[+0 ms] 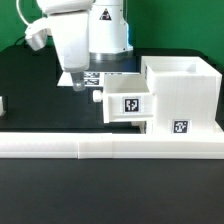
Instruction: Assemble drawer
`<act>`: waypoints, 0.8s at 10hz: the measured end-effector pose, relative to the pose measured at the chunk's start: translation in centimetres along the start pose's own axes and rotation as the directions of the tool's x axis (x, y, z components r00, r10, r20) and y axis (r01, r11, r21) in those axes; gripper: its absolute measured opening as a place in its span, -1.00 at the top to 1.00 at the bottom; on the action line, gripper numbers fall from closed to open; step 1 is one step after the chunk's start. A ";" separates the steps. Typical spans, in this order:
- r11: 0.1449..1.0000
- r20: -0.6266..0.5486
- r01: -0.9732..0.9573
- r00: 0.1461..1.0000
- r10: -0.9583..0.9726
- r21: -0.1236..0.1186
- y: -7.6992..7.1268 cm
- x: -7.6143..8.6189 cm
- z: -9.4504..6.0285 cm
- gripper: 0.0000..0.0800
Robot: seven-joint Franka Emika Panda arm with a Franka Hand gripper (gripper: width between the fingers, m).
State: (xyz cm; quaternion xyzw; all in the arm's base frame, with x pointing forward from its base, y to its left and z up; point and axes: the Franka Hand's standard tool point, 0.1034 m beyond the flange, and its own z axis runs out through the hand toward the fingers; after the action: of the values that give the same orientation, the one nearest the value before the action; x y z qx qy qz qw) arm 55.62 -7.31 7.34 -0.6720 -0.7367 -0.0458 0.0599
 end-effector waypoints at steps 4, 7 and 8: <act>1.000 -0.024 -0.024 0.999 0.024 0.016 0.0 1.7 1.2 -0.62; 0.997 -0.033 -0.079 0.996 0.080 0.022 0.7 4.5 1.6 -0.62; 0.995 -0.035 -0.094 0.995 0.094 0.023 1.0 5.5 1.7 -0.62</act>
Offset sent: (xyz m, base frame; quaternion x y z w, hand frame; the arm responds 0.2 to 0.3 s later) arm 0.0076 0.0326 -0.0045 -0.0081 0.0095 0.0109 0.9999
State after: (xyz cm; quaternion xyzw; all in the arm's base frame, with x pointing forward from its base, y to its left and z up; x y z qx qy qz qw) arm 56.05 -1.59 6.51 -0.7043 -0.7036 -0.0470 0.0823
